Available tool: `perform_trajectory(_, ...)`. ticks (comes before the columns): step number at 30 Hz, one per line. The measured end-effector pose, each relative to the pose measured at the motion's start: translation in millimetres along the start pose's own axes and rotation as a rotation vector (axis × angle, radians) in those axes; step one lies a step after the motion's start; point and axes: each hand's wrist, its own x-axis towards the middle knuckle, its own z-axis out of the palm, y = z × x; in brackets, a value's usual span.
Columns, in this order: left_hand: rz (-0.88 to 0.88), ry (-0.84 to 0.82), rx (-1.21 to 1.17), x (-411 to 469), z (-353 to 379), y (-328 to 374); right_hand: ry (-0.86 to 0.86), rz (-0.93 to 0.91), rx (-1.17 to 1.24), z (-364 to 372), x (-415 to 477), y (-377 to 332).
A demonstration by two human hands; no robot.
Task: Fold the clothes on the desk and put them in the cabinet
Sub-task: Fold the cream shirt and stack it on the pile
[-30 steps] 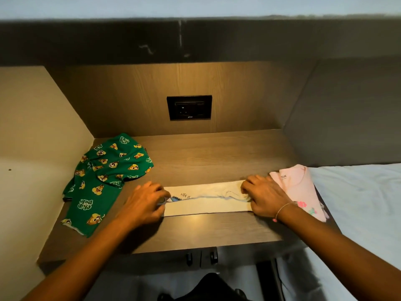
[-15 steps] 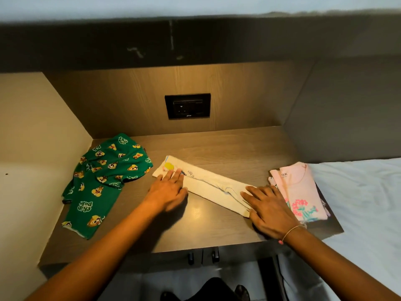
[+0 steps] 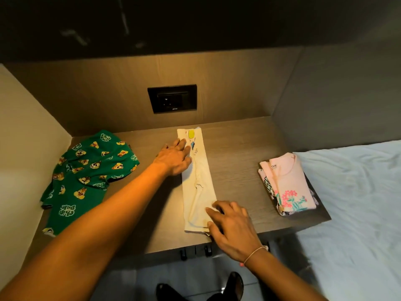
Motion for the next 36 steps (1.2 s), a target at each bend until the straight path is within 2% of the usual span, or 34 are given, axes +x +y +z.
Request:
perform_trajectory(4, 0.144, 0.201, -0.236, -71, 36, 11, 0.011, -0.119, 0.059, -6, -2, 29)
perform_trajectory(6, 0.270, 0.206, -0.258, -113, 61, 23, -0.083, -0.231, 0.017, -3, -5, 42)
perform_trajectory(9, 0.320, 0.166, -0.208, -154, 94, 39, -0.185, -0.328, -0.071, 8, -9, 55)
perform_trajectory(12, 0.299, 0.261, -0.244, -169, 110, 48, -0.069, -0.362, -0.062, 14, -13, 56)
perform_trajectory(16, 0.295, 0.433, -0.346, -180, 119, 62, 0.109, -0.396, 0.092, 21, -24, 49)
perform_trajectory(19, 0.283, 0.526, -0.379, -193, 120, 73, 0.126, -0.322, 0.191, 16, -33, 37)
perform_trajectory(21, 0.203, 0.548, -0.508, -203, 113, 77, 0.100, -0.230, 0.327, 5, -36, 27)
perform_trajectory(23, 0.090, 0.522, -0.768, -213, 96, 81, 0.058, -0.127, 0.505, -14, -38, 17)
perform_trajectory(25, 0.055, 0.460, -0.997, -216, 74, 81, 0.041, -0.060, 0.635, -37, -34, 9)
perform_trajectory(28, 0.034, 0.364, -1.144, -199, 39, 71, 0.054, 0.000, 0.707, -67, -5, 5)
perform_trajectory(33, -0.199, 0.284, -0.964, -118, 5, 32, 0.003, 0.167, 0.561, -67, 94, 12)
perform_trajectory(36, -0.278, 0.200, -0.821, -64, -1, 11, -0.023, 0.247, 0.446, -52, 145, 19)
